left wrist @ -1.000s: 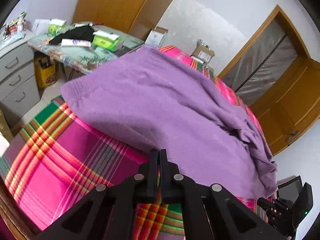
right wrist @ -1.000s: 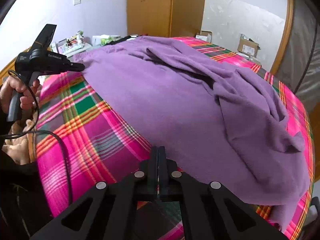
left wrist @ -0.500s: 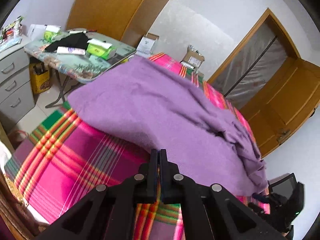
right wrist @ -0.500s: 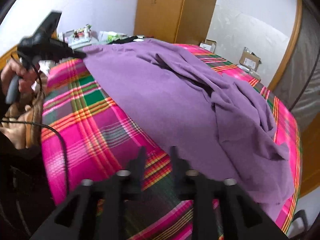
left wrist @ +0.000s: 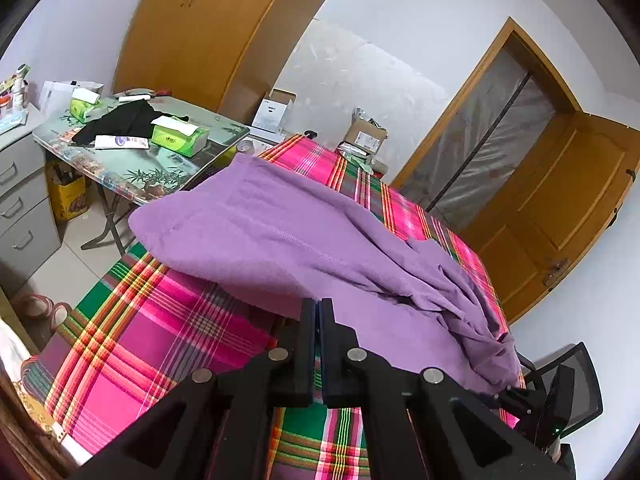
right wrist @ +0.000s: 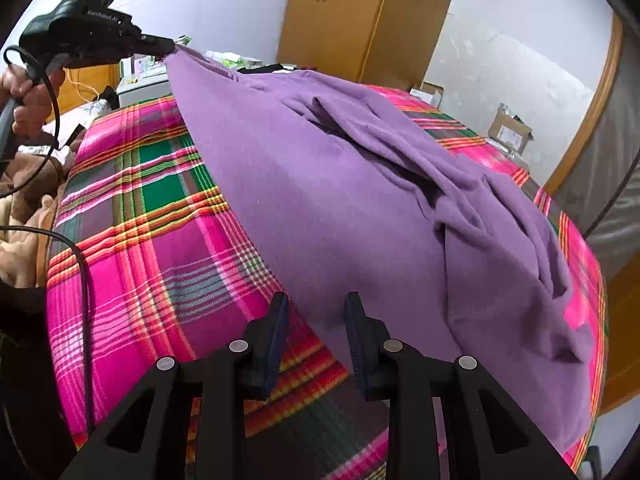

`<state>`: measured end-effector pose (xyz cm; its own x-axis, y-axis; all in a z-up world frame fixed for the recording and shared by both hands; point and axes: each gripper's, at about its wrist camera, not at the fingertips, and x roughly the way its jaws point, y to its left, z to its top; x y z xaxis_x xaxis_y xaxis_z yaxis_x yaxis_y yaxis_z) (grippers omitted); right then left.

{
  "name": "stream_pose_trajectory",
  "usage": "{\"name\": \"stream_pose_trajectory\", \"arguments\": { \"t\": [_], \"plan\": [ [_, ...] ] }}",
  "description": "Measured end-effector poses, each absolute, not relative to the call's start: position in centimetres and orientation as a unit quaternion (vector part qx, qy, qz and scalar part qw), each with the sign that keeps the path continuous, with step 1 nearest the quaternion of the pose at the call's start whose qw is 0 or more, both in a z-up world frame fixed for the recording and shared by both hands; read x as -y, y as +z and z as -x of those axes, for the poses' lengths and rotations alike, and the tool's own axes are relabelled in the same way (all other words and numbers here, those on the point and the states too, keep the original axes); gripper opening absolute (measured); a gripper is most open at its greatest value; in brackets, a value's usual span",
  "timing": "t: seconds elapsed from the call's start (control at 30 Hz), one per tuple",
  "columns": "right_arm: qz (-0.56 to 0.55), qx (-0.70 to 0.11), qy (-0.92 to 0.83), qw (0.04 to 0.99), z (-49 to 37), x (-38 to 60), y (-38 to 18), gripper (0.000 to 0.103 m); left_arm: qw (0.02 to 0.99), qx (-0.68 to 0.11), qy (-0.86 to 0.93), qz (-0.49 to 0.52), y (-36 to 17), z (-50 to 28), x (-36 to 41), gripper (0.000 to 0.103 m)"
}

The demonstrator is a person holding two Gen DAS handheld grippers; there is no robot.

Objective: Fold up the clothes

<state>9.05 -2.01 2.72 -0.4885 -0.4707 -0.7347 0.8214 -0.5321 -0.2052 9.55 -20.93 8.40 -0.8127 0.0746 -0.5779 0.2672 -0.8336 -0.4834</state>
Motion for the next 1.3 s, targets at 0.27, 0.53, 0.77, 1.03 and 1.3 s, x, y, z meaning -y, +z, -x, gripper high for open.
{"name": "stream_pose_trajectory", "arguments": {
  "t": [0.27, 0.53, 0.77, 1.03, 1.3],
  "plan": [
    [-0.308, -0.276, -0.815, 0.406, -9.3, 2.1, 3.5, 0.002, 0.069, -0.288, -0.9, -0.319, 6.8, -10.5, 21.3, 0.002],
    [-0.306, -0.276, -0.795, 0.444, -13.1, 1.4, 5.1, 0.002, 0.086, -0.301, -0.884, -0.348, 4.3, -13.6, 21.9, 0.002],
    [-0.338, -0.271, -0.776, 0.458, -14.5, 1.4, 3.4, 0.002, 0.087, -0.309, -0.872, -0.37, 2.3, -14.2, 21.9, 0.002],
    [-0.355, -0.26, -0.771, 0.459, -13.9, 1.5, 2.5, 0.007, 0.069, -0.326, -0.869, -0.367, 1.7, -15.2, 22.5, 0.003],
    [-0.347, -0.23, -0.788, 0.453, -13.3, 1.3, 3.2, 0.025, 0.153, -0.356, -0.866, -0.316, 2.0, -15.1, 27.7, 0.03]
  ]
}}
